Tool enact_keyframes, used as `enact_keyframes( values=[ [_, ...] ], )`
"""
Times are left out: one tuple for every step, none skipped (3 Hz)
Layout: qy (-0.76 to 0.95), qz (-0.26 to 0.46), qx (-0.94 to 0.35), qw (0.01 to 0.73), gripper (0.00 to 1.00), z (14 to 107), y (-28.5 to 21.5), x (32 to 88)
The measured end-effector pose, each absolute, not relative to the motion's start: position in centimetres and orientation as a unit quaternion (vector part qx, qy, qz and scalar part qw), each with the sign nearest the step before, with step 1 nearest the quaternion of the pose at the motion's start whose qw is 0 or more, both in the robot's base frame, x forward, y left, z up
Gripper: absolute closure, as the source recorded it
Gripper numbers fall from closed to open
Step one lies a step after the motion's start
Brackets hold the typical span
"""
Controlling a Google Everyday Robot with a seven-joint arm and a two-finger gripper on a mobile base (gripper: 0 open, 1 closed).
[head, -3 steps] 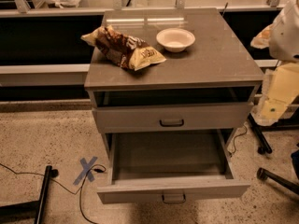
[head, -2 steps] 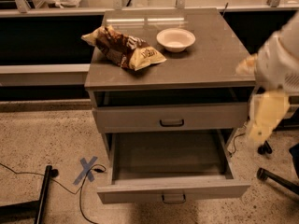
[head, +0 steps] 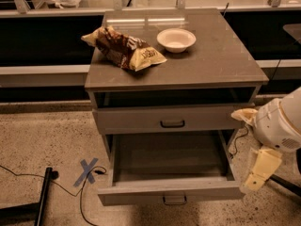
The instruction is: Close middle drawer
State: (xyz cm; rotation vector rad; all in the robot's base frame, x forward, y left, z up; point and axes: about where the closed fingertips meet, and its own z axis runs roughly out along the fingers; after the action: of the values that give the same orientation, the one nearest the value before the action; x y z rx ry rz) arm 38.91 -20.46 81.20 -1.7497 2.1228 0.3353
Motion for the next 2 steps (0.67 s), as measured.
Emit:
enact_keyframes(
  values=[
    [0.759,0.127,-0.613,0.178,0.0,80.4,-20.3,39.3],
    [0.74,0.156,-0.628,0.184,0.0,73.5,-19.1,36.9]
  ],
)
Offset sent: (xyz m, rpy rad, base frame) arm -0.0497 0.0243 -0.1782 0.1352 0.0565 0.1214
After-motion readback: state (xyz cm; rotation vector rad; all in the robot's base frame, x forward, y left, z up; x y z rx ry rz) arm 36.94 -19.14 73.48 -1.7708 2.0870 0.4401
